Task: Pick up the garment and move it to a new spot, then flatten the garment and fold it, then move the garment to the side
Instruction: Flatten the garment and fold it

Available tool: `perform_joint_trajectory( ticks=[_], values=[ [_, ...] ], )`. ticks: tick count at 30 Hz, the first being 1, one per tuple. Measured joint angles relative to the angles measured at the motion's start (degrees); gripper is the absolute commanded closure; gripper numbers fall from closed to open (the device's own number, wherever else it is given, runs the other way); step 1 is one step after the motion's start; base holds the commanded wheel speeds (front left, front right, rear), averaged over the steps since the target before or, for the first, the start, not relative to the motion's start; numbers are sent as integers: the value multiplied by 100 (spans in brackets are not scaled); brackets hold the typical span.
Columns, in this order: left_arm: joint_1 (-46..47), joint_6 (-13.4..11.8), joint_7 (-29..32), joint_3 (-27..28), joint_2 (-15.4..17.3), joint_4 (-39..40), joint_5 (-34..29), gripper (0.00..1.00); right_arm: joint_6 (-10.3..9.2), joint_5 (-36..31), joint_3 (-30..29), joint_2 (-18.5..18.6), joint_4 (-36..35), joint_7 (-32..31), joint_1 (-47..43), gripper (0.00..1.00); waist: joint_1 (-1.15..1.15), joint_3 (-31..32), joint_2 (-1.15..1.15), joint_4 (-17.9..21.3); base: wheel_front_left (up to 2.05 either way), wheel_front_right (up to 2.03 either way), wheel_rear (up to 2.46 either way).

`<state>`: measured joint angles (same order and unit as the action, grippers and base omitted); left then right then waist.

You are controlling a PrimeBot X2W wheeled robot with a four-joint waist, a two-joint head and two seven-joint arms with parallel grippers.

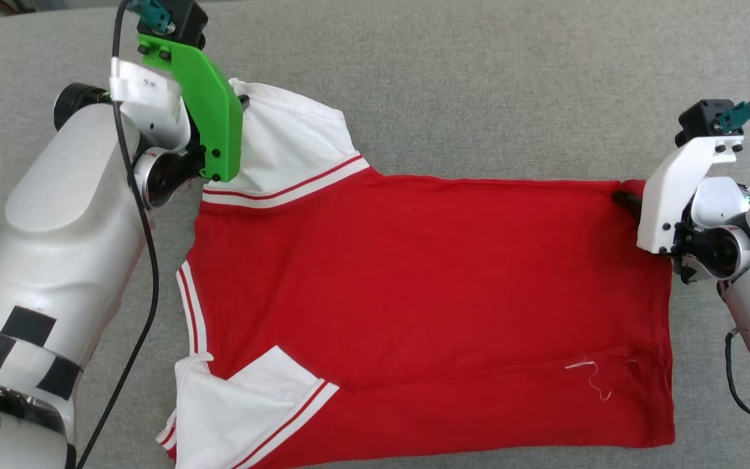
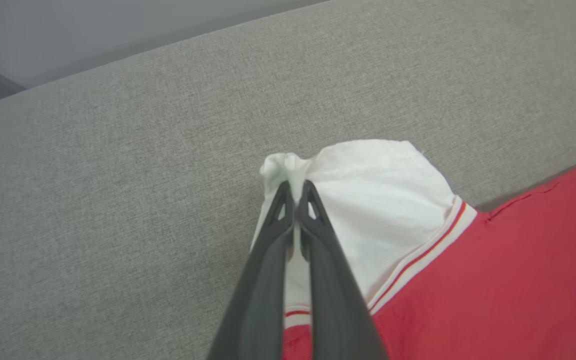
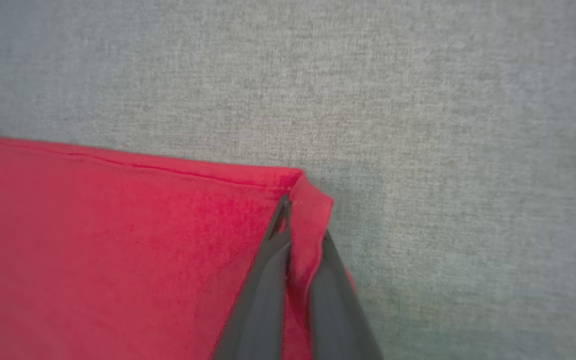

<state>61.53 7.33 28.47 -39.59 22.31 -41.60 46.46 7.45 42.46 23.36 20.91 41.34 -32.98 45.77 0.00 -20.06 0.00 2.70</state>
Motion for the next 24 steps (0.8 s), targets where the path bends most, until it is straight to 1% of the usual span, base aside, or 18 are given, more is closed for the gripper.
perform_joint_trajectory(
  ticks=[2,7,11,13,17,24],
  values=[
    [-92,0,-152,58,9,4,24,100,0,100,9,73,-100,169,-85,100,0,95,0,-11,0,0,0],
    [-526,0,-504,244,92,164,313,100,1,276,-71,334,-452,547,-419,100,0,384,0,-63,0,0,0],
    [-1024,-10,-827,392,238,528,483,100,1,337,-169,471,-745,688,-898,100,0,629,0,-122,0,0,0],
    [-1335,-58,-948,463,309,777,580,100,1,393,-237,522,-884,748,-1188,100,0,743,0,-158,0,0,0],
    [-2135,-267,-1140,543,500,1399,687,100,2,393,-371,589,-1191,867,-1783,100,0,948,0,-248,0,0,0],
    [-3781,-889,-1492,778,891,2561,977,100,3,344,-670,520,-1613,989,-2709,100,0,1178,0,-373,0,0,0]
  ],
)
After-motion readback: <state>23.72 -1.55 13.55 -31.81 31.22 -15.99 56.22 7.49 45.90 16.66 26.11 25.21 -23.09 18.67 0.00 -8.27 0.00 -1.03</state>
